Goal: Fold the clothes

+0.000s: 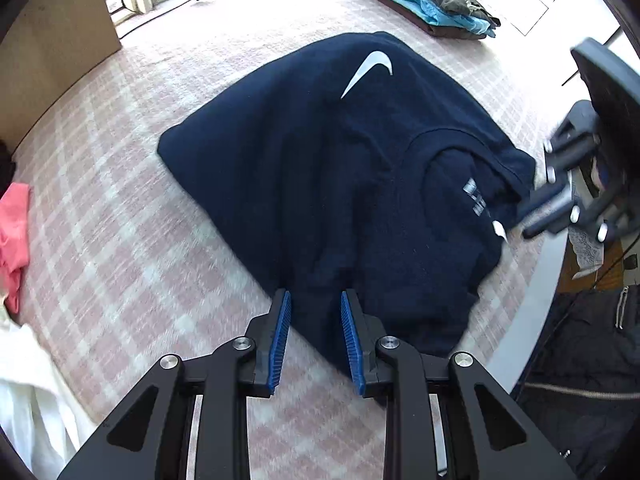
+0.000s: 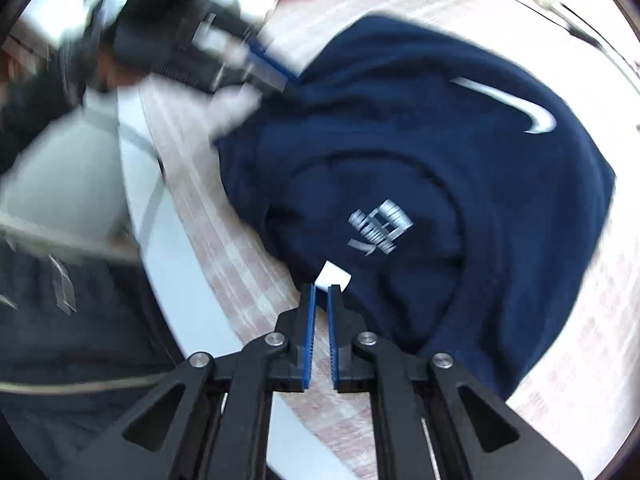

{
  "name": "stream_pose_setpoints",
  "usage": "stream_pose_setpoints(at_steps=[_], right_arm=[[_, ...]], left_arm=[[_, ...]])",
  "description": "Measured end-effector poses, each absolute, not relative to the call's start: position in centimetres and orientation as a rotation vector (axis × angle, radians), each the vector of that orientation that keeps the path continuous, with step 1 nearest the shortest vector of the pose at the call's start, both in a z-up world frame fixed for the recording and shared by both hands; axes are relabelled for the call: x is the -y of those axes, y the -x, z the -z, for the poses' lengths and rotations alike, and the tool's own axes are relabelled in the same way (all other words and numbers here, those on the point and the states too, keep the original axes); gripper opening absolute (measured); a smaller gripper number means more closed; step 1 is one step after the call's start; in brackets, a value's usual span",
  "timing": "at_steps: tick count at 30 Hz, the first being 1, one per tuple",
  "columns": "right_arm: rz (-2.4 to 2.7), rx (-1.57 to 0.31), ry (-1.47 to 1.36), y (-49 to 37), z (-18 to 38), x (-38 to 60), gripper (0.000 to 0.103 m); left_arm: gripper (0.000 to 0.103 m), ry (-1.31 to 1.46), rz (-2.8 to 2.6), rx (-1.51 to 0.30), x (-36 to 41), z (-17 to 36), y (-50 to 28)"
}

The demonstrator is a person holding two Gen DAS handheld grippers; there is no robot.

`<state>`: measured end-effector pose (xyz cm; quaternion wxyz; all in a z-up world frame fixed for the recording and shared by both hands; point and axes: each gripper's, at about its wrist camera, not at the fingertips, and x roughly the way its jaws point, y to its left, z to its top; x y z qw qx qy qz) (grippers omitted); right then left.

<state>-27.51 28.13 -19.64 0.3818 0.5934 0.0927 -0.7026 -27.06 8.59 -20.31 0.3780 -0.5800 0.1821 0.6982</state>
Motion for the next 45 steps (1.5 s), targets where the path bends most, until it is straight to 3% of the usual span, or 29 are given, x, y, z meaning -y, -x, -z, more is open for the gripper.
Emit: stream_pose_setpoints(at_steps=[3,4,12,13,17,20,24,30,33,36,44,45], right_arm=[[1.879,-0.056,-1.483,28.3,17.9,-31.0,0.056],[1.916,-0.031,-1.479,28.4,17.7,-31.8,0.058],[2.010,0.094,-1.565,29.9,20.4,-32.8,0.058],[2.011,0.114,-1.581,30.1,20.8,-33.4,0.057],[2.005,0.065,-1.678,30.9,22.8,-34.1,0.056],[1.981,0.063,-1.691,30.2,22.3,-34.7,0.055],[2.106,0.105,-1.568,31.4,19.3,-36.4,0.055],[2.318,0.264,-1.582,38.4,19.1,-41.2,0.055],[2.359,0.287,-1.611,40.8,19.6,-43.0,0.035],[2.305,0.366,-1.616,42.4,20.5,-43.4,0.035],[2.198,0.320,-1.722,45.6,24.1,-40.5,0.035],[2.195,0.313,-1.712,45.6,24.0,-40.2,0.031]], left_arm=[[0.026,1.457,-1.776,-0.471,-7.0,19.4,24.2],[0.027,1.461,-1.780,-0.472,-6.5,19.3,23.4],[0.028,1.408,-1.775,-0.416,-8.0,19.5,20.6],[0.024,1.409,-1.753,-0.403,-9.0,20.1,20.8],[0.021,1.528,-1.708,-0.468,-8.7,22.8,21.4],[0.020,1.522,-1.743,-0.393,-6.8,20.5,22.1],[0.037,1.495,-1.930,-0.279,-5.6,17.8,27.5],[0.037,1.620,-2.001,-0.040,-4.1,19.3,37.2],[0.037,1.640,-1.993,-0.040,-4.3,20.6,38.8],[0.037,1.653,-1.956,0.022,-4.6,21.6,39.7],[0.036,1.670,-1.857,0.068,-6.2,23.6,41.7],[0.031,1.660,-1.857,0.070,-6.3,23.7,41.7]])
